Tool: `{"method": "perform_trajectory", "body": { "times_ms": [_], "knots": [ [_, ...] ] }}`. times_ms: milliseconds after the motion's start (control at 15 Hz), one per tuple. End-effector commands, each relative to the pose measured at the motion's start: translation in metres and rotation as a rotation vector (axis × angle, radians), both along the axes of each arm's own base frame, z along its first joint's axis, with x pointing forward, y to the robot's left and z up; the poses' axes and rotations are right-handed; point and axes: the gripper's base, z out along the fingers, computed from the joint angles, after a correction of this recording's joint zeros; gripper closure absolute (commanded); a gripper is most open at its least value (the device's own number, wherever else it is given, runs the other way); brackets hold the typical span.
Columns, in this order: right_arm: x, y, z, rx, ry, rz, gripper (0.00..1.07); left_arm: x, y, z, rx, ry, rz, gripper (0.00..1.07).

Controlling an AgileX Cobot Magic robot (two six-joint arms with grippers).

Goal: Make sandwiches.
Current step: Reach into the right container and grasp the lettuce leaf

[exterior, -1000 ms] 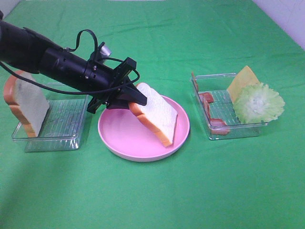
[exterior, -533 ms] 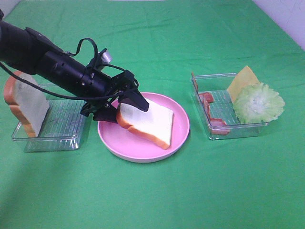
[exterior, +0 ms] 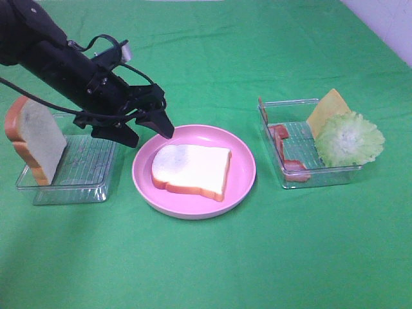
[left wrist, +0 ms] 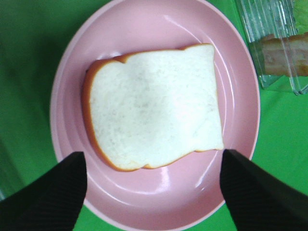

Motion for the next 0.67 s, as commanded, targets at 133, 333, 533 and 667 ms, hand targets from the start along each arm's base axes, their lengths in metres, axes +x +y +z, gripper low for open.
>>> {"method": "perform_trajectory", "body": {
  "times_ms": [133,333,533,667],
  "knots": [
    [-0.002,0.0,0.0,-0.004,-0.025,-0.002,0.32,-0.008,0.01,0.045,0.069,-0.1,0.065,0.33],
    [-0.002,0.0,0.0,-0.004,-0.025,-0.002,0.32,-0.021,0.029,0.088,0.178,-0.2,0.13,0.33],
    [-0.002,0.0,0.0,-0.004,-0.025,-0.002,0.32,-0.031,0.038,0.121,0.241,-0.246,0.125,0.33],
    [-0.002,0.0,0.0,-0.004,-0.025,-0.002,0.32,-0.039,0.042,0.153,0.242,-0.297,0.114,0.33]
  ]
}}
